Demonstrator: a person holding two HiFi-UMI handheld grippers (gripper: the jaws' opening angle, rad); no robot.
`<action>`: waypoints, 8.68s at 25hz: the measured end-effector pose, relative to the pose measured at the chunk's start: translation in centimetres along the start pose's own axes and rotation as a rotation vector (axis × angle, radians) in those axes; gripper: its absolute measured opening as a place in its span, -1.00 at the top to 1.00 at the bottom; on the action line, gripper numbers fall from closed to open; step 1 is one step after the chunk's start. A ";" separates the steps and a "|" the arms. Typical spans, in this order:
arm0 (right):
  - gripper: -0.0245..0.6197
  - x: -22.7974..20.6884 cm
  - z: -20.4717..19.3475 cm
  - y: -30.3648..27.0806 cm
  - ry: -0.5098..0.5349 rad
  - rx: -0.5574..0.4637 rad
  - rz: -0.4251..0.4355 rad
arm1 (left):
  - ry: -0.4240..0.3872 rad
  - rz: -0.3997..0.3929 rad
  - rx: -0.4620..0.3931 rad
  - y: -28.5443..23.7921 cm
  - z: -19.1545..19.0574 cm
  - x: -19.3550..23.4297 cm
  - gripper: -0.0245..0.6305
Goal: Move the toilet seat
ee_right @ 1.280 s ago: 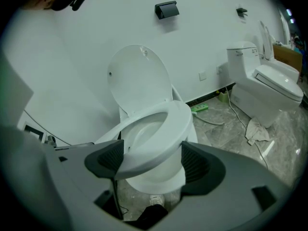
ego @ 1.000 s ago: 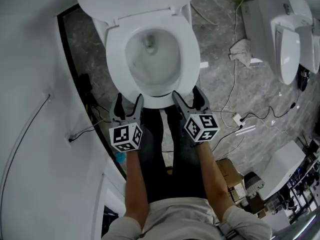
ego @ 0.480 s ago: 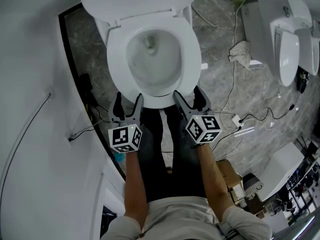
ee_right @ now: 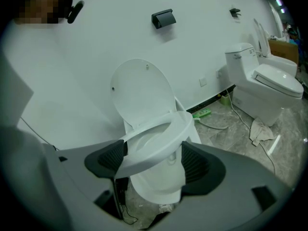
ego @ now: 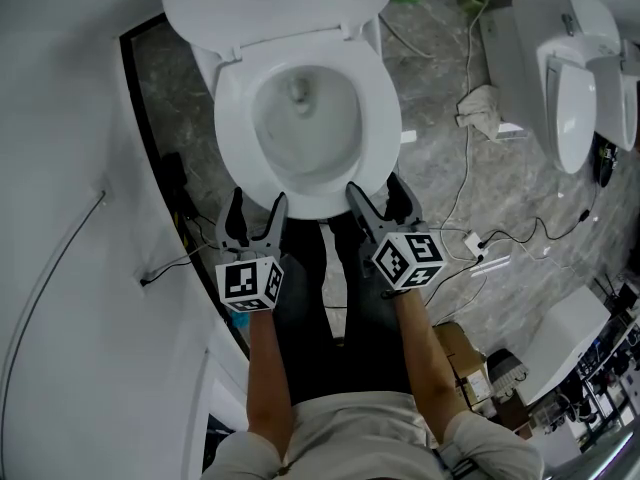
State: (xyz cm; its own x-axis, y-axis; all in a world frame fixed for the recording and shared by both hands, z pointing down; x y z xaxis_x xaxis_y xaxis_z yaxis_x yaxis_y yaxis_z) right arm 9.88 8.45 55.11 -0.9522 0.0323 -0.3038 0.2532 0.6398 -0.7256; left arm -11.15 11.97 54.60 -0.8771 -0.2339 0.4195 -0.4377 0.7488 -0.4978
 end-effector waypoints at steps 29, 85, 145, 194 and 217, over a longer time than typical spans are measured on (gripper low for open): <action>-0.29 1.4 4.2 1.0 -0.095 -0.042 0.042 | -0.208 -0.103 0.021 2.5 2.6 -3.9 -0.16; 0.15 6.8 9.6 4.8 0.646 -0.262 0.125 | -0.190 -0.090 -0.029 1.2 9.7 -3.7 -0.07; 0.19 11.2 20.4 0.9 0.554 -0.353 -0.099 | -0.234 -0.155 -0.069 -2.0 21.0 0.4 0.22; 0.41 12.7 28.4 -2.9 0.605 -0.398 -0.025 | -0.218 0.003 -0.151 -6.5 28.4 3.1 0.24; 0.48 13.9 32.2 -6.2 0.596 -0.424 -0.032 | -0.233 0.030 -0.181 -9.5 31.9 5.5 0.25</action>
State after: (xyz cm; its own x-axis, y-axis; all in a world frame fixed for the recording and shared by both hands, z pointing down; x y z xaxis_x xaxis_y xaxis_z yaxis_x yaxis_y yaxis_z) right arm 0.62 -19.77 35.53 -0.9200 0.3434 0.1890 0.2504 0.8859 -0.3905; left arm -18.11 -16.21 37.48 -0.9202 -0.3300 0.2105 -0.3864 0.8513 -0.3550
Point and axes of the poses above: the fingertips, and each gripper's own axes: y backward along the fingers, x to its left, z out of its top, the point moved 2 cm from there along y, backward along the fingers, and after that the axes turned 13 degrees about -z, right-handed, at the moved point
